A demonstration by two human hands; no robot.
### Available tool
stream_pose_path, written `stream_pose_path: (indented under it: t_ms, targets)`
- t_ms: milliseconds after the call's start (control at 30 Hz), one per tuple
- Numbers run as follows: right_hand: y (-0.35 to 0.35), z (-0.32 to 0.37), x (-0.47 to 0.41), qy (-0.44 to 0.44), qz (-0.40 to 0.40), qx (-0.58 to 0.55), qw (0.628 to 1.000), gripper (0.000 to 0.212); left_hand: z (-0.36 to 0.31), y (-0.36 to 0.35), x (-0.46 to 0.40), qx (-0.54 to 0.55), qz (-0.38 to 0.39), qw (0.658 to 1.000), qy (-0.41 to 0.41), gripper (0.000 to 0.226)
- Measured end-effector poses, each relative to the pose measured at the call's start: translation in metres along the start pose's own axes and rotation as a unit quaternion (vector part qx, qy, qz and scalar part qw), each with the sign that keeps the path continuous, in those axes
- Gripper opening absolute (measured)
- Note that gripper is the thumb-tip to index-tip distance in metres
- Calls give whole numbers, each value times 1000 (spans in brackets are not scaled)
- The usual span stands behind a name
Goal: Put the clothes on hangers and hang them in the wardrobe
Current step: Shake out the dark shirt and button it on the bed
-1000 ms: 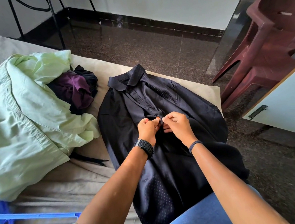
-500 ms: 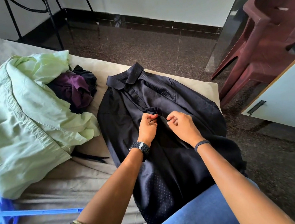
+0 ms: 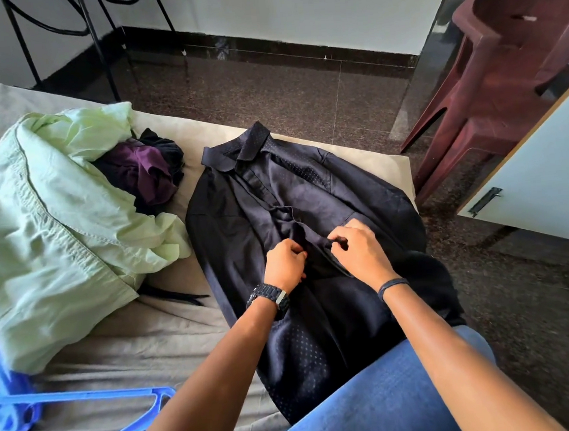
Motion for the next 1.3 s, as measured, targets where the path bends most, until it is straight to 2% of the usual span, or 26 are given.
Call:
stream_pose_path:
  t_ms: [67,167,333,500,600,667,767,867,933,1000,1067,1300]
  targets:
    - [-5,5,0,24,15,19,999,11,3,1,-1,-1,-2,1000,15,5]
    - [-8,12,-2,15,39,18,999,11,4,1,-2,-27,-2,1000,5,9]
    - [-1,14,-1,28,7,45,999,12,9,-3,-3,-93,-1,995,-39,18]
    - [-5,16,2,11,25,21,999,8,6,-4,-4,-109,9,992,-58,12]
    - [-6,11,4,-18,19,-10,1000,10,1,0,-2,32,5,999,-40,9]
    - [-2,7,3,-49,2,-38,998,11,-5,4,-1,147,-16,989,-27,10]
    - [4,6,-1,-72,-26,-67,995,9,-12,4,-5,200,-14,979,-35,15]
    - [6,7,-4,-82,-47,-84,992,2,-15,-8,-7,148,36,987,-41,16]
    - [0,7,-3,-98,-15,-88,991,3,-13,-17,-6,105,55,993,-23,22]
    - [-10,5,0,-115,20,-86,989,6,-9,-19,-6,61,25,998,-8,20]
    - [-16,5,2,-126,17,-87,988,7,-10,-19,-5,7,-1,1000,-19,16]
    - [-25,7,2,-103,10,3,995,6,-20,-24,-5,-110,7,993,-36,11]
Point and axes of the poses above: each hand's wrist, its own x-axis away from the middle knuckle, its own y-axis out of the back of the hand, z = x × y, the point moved 4 cm from there along -x, towards the middle knuckle, and after that the axes turned 4 degrees about -z, right-handed, at the moved point
